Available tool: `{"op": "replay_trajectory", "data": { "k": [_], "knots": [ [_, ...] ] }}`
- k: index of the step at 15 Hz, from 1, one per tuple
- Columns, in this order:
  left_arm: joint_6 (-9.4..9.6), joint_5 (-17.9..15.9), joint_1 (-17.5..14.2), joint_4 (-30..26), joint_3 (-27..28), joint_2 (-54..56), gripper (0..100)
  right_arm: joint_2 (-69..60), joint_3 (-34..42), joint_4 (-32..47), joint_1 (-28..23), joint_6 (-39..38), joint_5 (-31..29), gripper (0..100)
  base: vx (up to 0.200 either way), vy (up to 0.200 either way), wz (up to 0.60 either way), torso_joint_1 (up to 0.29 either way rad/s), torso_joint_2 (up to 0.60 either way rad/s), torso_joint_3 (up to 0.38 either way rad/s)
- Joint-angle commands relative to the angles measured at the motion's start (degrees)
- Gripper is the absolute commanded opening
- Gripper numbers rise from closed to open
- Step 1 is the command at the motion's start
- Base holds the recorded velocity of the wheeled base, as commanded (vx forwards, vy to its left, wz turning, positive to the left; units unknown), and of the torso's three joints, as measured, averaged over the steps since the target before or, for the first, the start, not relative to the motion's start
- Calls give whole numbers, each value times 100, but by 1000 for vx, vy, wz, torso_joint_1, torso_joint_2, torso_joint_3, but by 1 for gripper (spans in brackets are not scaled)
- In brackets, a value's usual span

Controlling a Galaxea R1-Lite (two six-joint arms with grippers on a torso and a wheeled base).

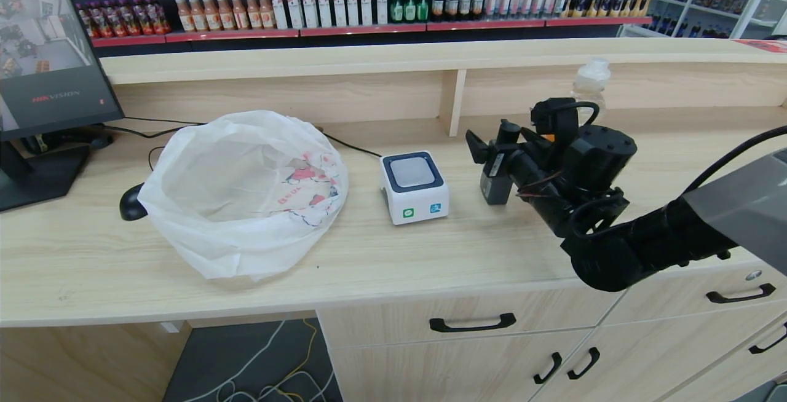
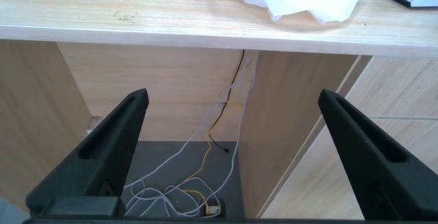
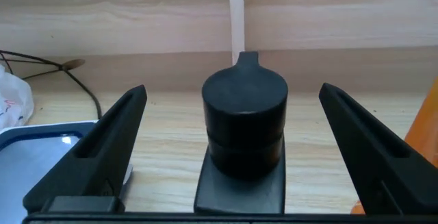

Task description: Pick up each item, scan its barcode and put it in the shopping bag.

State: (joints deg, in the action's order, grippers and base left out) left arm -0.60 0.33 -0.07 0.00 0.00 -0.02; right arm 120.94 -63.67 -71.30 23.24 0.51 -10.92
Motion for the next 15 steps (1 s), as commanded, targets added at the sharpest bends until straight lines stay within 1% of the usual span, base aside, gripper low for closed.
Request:
{"op": "replay_trajectory", "data": {
  "k": [1, 4, 15],
  "knots": [
    [-2, 2, -1, 0, 0, 2, 100, 166, -84, -6, -65, 2, -6, 100, 0, 0, 0, 0, 0, 0],
    [-2, 2, -1, 0, 0, 2, 100, 272, -93, -15, -179, -42, -6, 100, 0, 0, 0, 0, 0, 0],
    [-2, 2, -1, 0, 0, 2, 100, 492, -137, -42, -179, -201, -6, 100, 0, 0, 0, 0, 0, 0]
  ]
}}
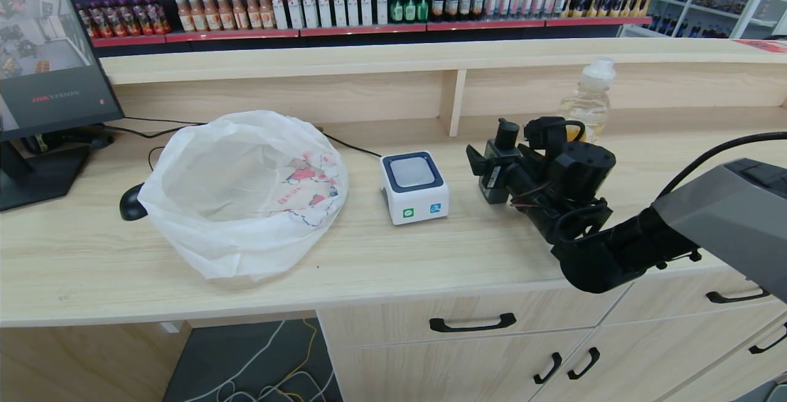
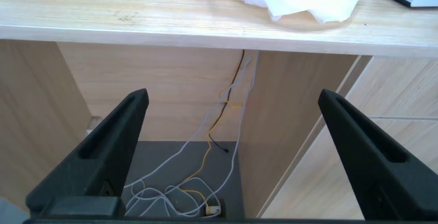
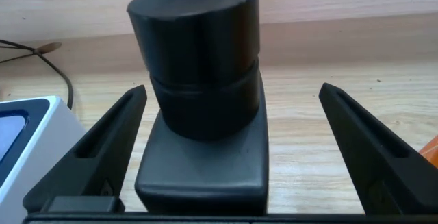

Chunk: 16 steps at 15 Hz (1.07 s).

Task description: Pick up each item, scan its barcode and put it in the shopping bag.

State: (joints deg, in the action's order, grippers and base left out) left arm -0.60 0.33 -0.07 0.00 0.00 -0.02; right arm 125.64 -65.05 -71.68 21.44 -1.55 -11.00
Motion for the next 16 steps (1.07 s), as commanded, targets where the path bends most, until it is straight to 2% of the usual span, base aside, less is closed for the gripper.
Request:
{"op": "replay_trajectory", "data": {
  "k": [1, 16],
  "knots": [
    [-2, 2, -1, 0, 0, 2, 100, 40, 1, -4, 0, -21, 1, 100, 0, 0, 0, 0, 0, 0],
    [-2, 2, -1, 0, 0, 2, 100, 224, 10, -197, 0, -74, 1, 100, 0, 0, 0, 0, 0, 0]
  ]
}}
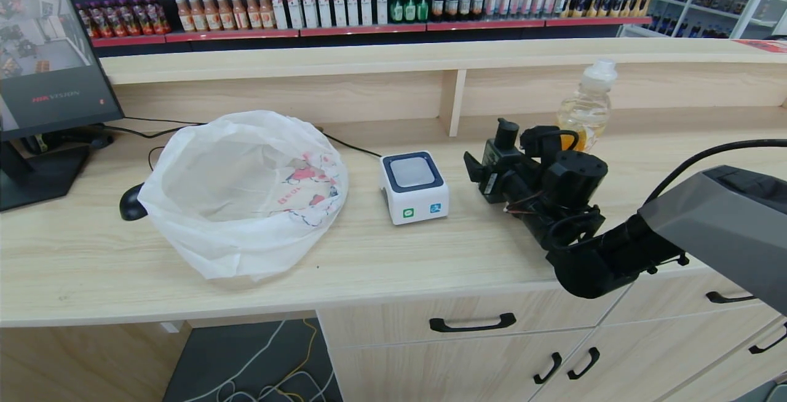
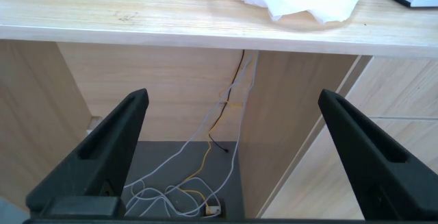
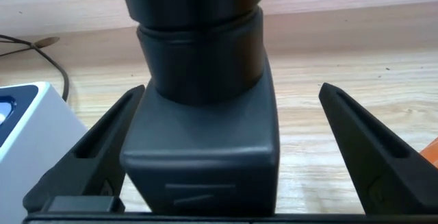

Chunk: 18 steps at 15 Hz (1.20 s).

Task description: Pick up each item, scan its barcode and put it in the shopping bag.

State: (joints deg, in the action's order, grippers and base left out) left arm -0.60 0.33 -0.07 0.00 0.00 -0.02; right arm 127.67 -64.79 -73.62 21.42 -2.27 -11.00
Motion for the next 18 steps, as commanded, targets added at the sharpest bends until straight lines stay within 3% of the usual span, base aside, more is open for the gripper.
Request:
{"op": "replay_trajectory", "data": {
  "k": [1, 2, 18],
  "knots": [
    [-2, 2, -1, 0, 0, 2, 100, 21, -16, -3, 3, -2, 1, 100, 0, 0, 0, 0, 0, 0],
    [-2, 2, -1, 0, 0, 2, 100, 30, -16, -3, 3, -55, 1, 0, 0, 0, 0, 0, 0, 0],
    [-2, 2, -1, 0, 0, 2, 100, 91, 28, -399, 11, -81, -34, 0, 0, 0, 0, 0, 0, 0]
  ]
}}
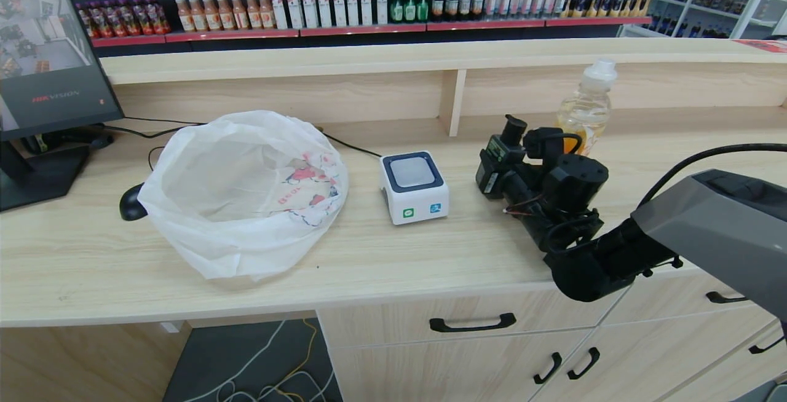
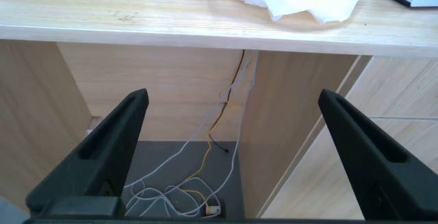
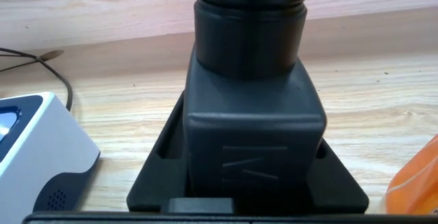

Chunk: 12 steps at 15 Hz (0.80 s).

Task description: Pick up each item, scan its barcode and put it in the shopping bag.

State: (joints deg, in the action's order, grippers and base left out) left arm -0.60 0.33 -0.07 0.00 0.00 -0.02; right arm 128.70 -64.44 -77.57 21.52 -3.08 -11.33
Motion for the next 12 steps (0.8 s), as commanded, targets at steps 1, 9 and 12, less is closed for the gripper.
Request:
{"op": "replay_trajectory", "data": {
  "k": [1, 9, 12],
  "knots": [
    [-2, 2, -1, 0, 0, 2, 100, -29, -7, -21, 10, 10, -10, 0, 0, 0, 0, 0, 0, 0],
    [-2, 2, -1, 0, 0, 2, 100, -512, 63, -21, 160, 89, -89, 0, 0, 0, 0, 0, 0, 0],
    [-2, 2, -1, 0, 0, 2, 100, -864, 511, -197, 468, 97, -168, 0, 0, 0, 0, 0, 0, 0]
  ]
}}
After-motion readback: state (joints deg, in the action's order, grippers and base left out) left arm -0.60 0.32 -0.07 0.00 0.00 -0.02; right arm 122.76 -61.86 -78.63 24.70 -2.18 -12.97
